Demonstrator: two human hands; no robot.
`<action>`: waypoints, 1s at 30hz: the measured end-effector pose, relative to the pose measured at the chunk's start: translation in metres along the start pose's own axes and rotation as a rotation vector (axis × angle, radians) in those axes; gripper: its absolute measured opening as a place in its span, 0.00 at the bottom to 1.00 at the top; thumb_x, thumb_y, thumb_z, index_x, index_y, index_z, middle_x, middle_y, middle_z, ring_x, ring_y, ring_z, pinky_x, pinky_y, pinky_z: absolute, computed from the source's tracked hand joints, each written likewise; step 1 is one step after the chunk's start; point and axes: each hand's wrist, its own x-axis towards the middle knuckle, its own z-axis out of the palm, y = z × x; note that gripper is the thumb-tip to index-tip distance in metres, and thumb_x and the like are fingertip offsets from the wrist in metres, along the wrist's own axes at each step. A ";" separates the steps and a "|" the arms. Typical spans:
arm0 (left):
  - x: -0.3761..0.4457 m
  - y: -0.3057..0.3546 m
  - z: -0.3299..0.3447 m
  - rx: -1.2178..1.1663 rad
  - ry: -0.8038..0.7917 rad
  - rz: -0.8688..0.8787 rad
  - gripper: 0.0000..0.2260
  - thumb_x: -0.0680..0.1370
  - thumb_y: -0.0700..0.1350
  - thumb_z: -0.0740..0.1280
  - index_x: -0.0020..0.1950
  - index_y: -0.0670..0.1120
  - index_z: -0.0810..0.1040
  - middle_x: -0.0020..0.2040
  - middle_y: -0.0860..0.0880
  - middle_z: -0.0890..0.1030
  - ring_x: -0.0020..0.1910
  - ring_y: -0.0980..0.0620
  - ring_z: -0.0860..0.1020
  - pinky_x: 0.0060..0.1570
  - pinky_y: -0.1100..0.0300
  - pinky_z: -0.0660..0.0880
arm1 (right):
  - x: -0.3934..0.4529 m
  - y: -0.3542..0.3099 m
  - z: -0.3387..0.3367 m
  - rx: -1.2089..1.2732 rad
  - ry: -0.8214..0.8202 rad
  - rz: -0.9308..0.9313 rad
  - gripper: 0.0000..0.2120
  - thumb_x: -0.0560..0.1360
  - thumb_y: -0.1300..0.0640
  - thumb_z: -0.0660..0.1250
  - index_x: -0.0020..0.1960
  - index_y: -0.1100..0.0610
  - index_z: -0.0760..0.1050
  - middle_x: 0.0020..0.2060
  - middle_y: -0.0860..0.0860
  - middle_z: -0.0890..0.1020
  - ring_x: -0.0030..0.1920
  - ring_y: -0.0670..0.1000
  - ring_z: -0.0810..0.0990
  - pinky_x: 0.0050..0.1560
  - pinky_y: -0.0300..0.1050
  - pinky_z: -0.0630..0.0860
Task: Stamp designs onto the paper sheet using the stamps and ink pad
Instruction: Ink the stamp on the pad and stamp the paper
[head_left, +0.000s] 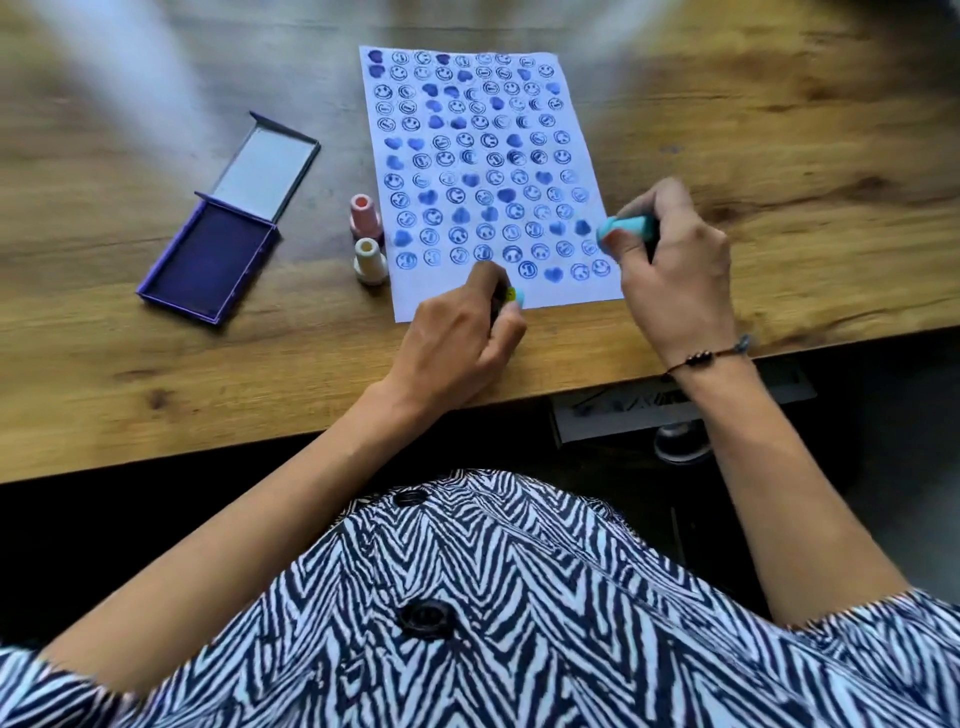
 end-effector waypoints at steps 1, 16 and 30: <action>0.000 0.000 0.000 -0.010 0.002 -0.021 0.18 0.74 0.53 0.53 0.50 0.39 0.71 0.38 0.41 0.79 0.38 0.39 0.77 0.37 0.57 0.60 | -0.003 0.000 0.003 0.006 -0.029 0.010 0.07 0.74 0.58 0.65 0.49 0.60 0.73 0.44 0.58 0.84 0.44 0.58 0.80 0.42 0.49 0.75; -0.006 0.004 -0.021 -0.643 0.062 -0.326 0.06 0.72 0.47 0.64 0.49 0.50 0.74 0.41 0.54 0.78 0.41 0.54 0.76 0.52 0.48 0.74 | -0.026 -0.033 0.029 0.656 -0.339 0.060 0.10 0.75 0.62 0.64 0.40 0.48 0.72 0.28 0.49 0.73 0.25 0.45 0.69 0.25 0.36 0.69; 0.022 -0.005 -0.077 -0.198 0.242 -0.441 0.10 0.76 0.42 0.64 0.56 0.40 0.77 0.52 0.41 0.82 0.52 0.46 0.79 0.56 0.50 0.75 | 0.033 -0.087 0.072 0.436 -0.338 -0.151 0.02 0.73 0.61 0.64 0.43 0.56 0.75 0.30 0.51 0.75 0.32 0.50 0.72 0.36 0.44 0.70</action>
